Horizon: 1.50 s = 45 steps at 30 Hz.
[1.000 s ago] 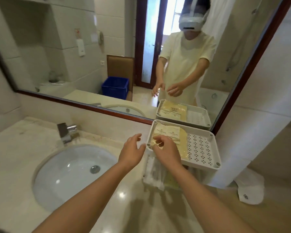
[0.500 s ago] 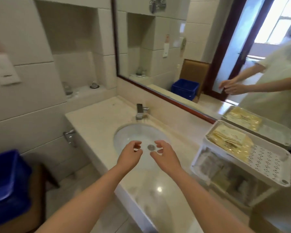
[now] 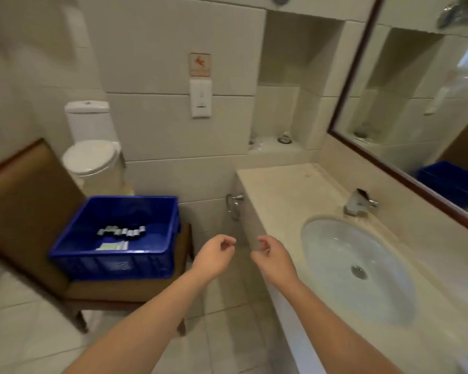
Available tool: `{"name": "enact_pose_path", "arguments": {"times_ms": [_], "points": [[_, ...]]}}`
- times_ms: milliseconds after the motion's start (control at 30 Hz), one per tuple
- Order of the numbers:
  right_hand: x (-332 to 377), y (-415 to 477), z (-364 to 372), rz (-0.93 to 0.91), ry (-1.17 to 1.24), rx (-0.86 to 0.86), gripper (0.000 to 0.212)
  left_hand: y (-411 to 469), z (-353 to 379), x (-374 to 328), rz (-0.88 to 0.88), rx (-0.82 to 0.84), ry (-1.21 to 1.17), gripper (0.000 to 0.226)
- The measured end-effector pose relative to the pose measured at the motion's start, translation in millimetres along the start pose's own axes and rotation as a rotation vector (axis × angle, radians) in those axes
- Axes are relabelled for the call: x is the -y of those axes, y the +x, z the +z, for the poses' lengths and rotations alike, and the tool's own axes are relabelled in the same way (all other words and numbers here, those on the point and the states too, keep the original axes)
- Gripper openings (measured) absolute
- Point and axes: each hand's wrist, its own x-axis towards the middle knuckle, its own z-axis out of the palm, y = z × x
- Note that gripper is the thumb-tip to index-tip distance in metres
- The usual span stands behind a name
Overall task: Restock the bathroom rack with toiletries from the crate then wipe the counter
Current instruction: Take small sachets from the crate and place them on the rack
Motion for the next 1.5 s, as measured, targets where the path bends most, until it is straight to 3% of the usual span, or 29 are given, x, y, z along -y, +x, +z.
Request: {"name": "enact_pose_path", "arguments": {"times_ms": [267, 600, 1000, 1500], "points": [[100.9, 51.8, 145.1, -0.106, 0.037, 0.12, 0.04, 30.4, -155.6, 84.7, -0.078, -0.134, 0.041, 0.019], [173.5, 78.4, 272.5, -0.143, 0.043, 0.288, 0.042, 31.8, -281.3, 159.5, -0.207, -0.242, 0.049, 0.025], [204.5, 142.4, 369.8, -0.098, 0.003, 0.438, 0.039, 77.6, -347.5, 241.0, -0.371, -0.304, 0.007, 0.022], [194.3, 272.7, 489.6, 0.156, -0.041, 0.634, 0.038, 204.9, -393.7, 332.9, -0.616, -0.189, 0.057, 0.033]]}}
